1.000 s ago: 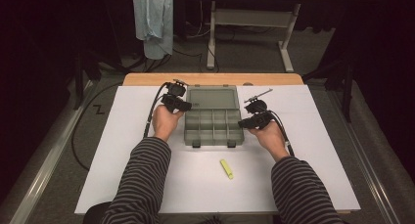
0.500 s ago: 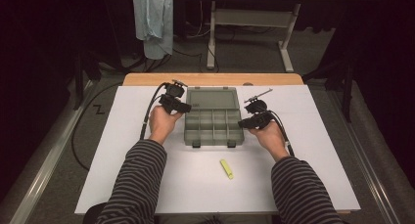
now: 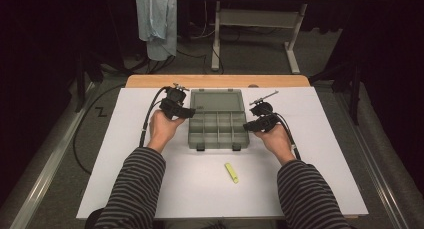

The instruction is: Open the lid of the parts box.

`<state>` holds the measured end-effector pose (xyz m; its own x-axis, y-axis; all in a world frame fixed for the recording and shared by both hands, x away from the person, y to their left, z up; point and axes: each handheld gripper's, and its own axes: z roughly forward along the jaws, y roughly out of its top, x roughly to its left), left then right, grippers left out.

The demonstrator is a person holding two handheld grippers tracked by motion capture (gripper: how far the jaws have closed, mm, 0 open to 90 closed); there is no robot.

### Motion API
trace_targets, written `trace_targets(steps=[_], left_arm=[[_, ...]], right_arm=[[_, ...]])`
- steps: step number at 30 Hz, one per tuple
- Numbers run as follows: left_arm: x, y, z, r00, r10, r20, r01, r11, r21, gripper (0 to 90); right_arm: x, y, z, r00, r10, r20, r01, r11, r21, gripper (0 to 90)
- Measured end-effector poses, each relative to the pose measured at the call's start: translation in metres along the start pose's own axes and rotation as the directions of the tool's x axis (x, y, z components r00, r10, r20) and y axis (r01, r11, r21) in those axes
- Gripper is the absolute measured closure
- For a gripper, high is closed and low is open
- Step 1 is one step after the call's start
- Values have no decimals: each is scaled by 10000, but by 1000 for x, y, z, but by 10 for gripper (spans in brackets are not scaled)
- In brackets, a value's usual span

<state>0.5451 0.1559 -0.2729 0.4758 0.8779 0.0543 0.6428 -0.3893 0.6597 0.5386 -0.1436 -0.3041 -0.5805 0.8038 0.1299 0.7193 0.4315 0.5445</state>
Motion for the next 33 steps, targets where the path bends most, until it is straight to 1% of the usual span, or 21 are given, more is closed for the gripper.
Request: trace_targets(steps=[2,4,7,11,15,18,21,30,33], left_arm=[[-1,-2,-3,9999,88,-72,-89,9999,-127,443],[-3,-4,-6,9999,162,-38,-163,9996,-223,442],[-4,-7,-9,9999,147,-47,-149,9990,-431,443],[-6,-9,-13,9997,233,-88,-238,9980,-581,442],[-7,-14,-18,9998,195,3,-194,9965,-818,441],[-8,-16,-21,9995,311,0,-309,9955,-893,437],[-9,-19,-24,9995,322,62,-314,9943,-1024,437],[-15,-29,-35,9985,526,143,-500,9886,-1417,438],[-17,-31,-39,9979,624,163,-594,9874,-1465,438]], right_arm=[[0,0,0,10000,-3,27,3,10000,10,762],[0,0,0,10000,-3,-4,3,10000,-4,761],[-1,0,0,10000,-2,-40,2,10000,8,761],[0,0,0,10000,-4,-31,4,10000,8,761],[0,0,0,10000,-30,29,30,10000,-3,762],[0,0,0,10000,-23,-12,23,10000,-8,761],[0,0,0,10000,-13,-12,13,10000,5,761],[0,0,0,10000,17,11,-17,10000,-3,762],[1,2,0,9999,-99,91,98,9999,120,764]])
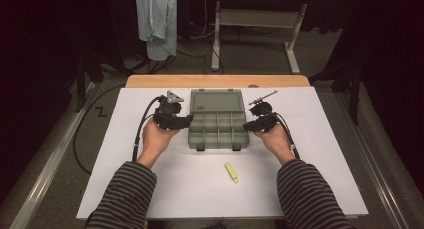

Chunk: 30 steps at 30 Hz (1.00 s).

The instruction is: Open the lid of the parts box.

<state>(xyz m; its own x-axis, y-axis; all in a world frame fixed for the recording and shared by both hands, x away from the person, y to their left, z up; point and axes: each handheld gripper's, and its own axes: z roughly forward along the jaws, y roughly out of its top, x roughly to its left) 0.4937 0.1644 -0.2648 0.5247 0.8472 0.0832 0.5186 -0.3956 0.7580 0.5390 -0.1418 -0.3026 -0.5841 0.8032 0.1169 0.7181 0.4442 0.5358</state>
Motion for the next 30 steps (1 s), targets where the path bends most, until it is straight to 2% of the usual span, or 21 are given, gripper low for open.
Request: trace_targets(steps=[4,11,17,24,28,29,30], left_arm=[[-2,-4,-7,10000,72,28,-71,9997,-242,438],[-1,-18,-20,9999,61,96,-53,9966,-826,439],[-2,-31,-32,9999,131,59,-122,9919,-1264,437],[-5,-46,-43,9998,201,72,-189,9899,-1405,435],[-6,-55,-50,9999,132,100,-112,9849,-1727,434],[-8,-57,-51,9999,94,64,-81,9845,-1754,433],[-10,-59,-53,9997,231,-89,-243,9841,-1760,429]], right_arm=[[-1,-1,0,9999,136,-84,-136,9999,-102,765],[2,-3,-2,9996,-238,-153,235,9995,-195,689],[5,-9,-9,9990,-298,-342,281,9984,-494,670],[6,-19,-16,9974,-523,-491,483,9956,-801,664],[8,-25,-20,9966,-562,-606,501,9939,-985,663],[9,-26,-22,9964,-553,-648,483,9934,-1040,663],[9,-27,-23,9961,-573,-668,499,9930,-1073,663]])
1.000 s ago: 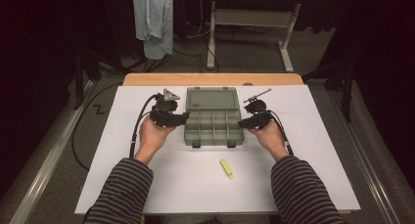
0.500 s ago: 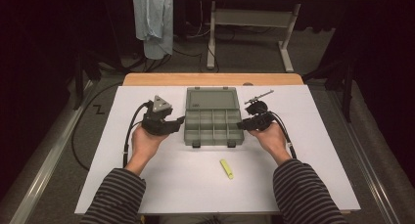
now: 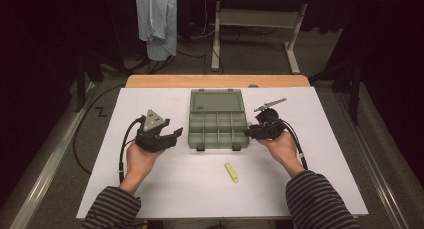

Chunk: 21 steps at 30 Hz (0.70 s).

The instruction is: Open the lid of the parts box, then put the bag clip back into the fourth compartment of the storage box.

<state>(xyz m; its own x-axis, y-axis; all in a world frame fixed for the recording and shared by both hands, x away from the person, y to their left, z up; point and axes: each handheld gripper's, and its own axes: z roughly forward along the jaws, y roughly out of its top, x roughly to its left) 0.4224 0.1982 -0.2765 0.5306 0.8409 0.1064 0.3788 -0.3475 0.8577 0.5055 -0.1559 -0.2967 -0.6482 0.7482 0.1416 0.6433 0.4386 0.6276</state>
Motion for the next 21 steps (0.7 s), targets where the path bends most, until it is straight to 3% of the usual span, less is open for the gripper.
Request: trace_targets(steps=[5,12,16,21], left_arm=[[-4,-9,-8,10000,-7,50,8,9997,-257,430],[-3,-21,-17,9990,-449,85,453,9976,-516,428],[-7,-29,-22,9995,-306,-71,301,9978,-595,425],[-9,-38,-24,9990,-431,-78,424,9965,-724,422]], right_arm=[[1,-4,-8,10000,-26,-71,25,9998,-186,658],[0,-15,-16,9997,56,-257,-68,9989,-465,642],[-2,-21,-21,9994,143,-326,-165,9974,-695,637],[-2,-28,-26,9990,141,-418,-177,9961,-862,617]])
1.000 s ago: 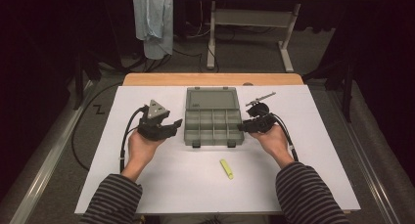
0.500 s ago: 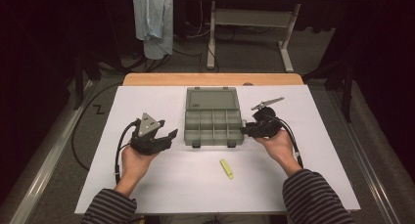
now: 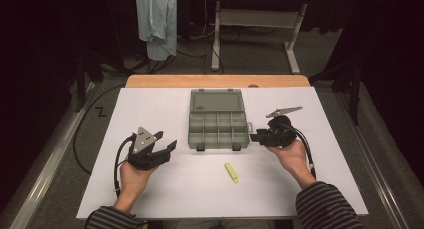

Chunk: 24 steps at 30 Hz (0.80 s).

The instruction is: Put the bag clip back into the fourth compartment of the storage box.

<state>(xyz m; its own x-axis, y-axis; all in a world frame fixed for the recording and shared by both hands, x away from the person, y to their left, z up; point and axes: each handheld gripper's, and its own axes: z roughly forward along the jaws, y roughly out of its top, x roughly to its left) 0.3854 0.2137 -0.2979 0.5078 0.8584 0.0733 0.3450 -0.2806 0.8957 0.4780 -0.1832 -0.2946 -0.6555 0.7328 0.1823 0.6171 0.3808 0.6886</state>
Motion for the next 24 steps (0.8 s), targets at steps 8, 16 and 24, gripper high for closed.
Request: trace_targets(steps=[8,16,24], left_arm=[[2,-6,-3,9995,-224,233,228,9996,-145,424],[0,-13,-10,9994,-272,230,280,9990,-337,422],[-1,-19,-10,9988,-419,250,426,9987,-288,420]], right_arm=[[5,-14,-14,10000,-28,-35,27,9995,-309,606],[16,-30,-18,9999,-137,-84,134,9994,-324,586],[29,-35,-14,9985,-537,-134,533,9982,-263,598]])
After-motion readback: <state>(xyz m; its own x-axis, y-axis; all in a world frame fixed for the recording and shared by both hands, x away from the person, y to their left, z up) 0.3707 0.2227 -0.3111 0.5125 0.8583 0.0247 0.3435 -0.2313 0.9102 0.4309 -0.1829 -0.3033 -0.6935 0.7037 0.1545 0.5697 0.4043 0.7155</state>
